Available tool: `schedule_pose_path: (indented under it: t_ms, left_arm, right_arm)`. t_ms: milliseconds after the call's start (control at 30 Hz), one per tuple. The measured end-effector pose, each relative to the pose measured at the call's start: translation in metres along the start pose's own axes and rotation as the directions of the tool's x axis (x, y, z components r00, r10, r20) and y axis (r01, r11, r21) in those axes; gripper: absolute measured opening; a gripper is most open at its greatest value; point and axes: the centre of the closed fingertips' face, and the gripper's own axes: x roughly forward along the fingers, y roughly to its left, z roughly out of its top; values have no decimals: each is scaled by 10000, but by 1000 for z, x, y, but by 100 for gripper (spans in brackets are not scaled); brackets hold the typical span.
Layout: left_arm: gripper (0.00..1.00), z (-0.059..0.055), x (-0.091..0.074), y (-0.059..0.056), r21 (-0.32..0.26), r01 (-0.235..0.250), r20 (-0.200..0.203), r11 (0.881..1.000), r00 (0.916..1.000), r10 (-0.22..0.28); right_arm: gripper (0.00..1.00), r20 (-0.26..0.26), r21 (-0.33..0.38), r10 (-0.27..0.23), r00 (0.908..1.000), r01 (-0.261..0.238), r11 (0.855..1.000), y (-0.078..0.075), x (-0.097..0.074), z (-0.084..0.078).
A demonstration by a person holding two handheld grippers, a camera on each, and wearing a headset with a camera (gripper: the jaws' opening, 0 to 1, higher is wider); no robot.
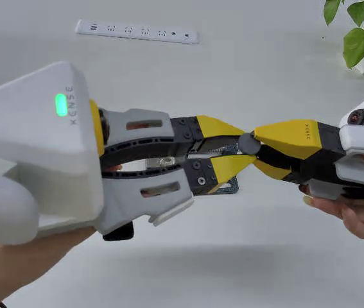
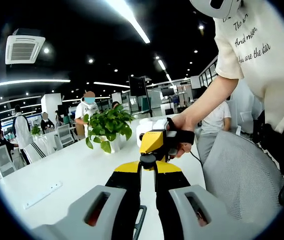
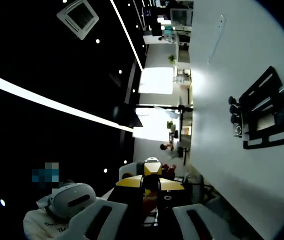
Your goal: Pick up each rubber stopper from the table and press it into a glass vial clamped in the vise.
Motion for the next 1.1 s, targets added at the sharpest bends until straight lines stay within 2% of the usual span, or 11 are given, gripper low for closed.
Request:
schedule_pose_path:
  t_ms: [267, 433, 567, 800, 933, 1000, 1033, 1100]
  left_arm:
    - [5, -4, 1, -4, -240, 136, -204, 9996, 9997, -141]
    - [5, -9, 2, -4, -337, 117, -378, 9994, 9992, -129]
    - [5, -11, 2, -3, -432, 57, -427, 9991, 9991, -75]
    - [5, -14, 2, -4, -657, 54, -484, 9978, 9988, -86]
    - [5, -18, 1, -5, -862, 47, -615, 9963, 9981, -100]
    - [5, -21, 0, -7, -1020, 46, -712, 9948, 9974, -119]
    - [5, -22, 0, -8, -1118, 40, -752, 9937, 9971, -125]
    - [5, -26, -1, -8, -1397, 28, -844, 9902, 9963, -148]
  right_arm:
    - [5, -26, -313, -208, 9998, 207, 9993, 0, 0, -6]
    - [5, -15, -575, -501, 9987, 499, 9971, -5, 0, -5]
    - [5, 56, -632, -609, 9981, 611, 9961, -10, -5, 2]
    - [5, -12, -881, -833, 9965, 828, 9927, -13, -4, 1]
    - [1, 381, -1195, -1033, 9939, 1072, 9870, -15, -7, 8]
    - [5, 563, -1601, -1156, 9917, 1233, 9794, -14, -9, 14]
    - [9, 461, -1796, -1243, 9912, 1306, 9750, -13, -10, 14]
    - [13, 177, -2511, -1590, 9871, 1583, 9549, -13, -10, 12]
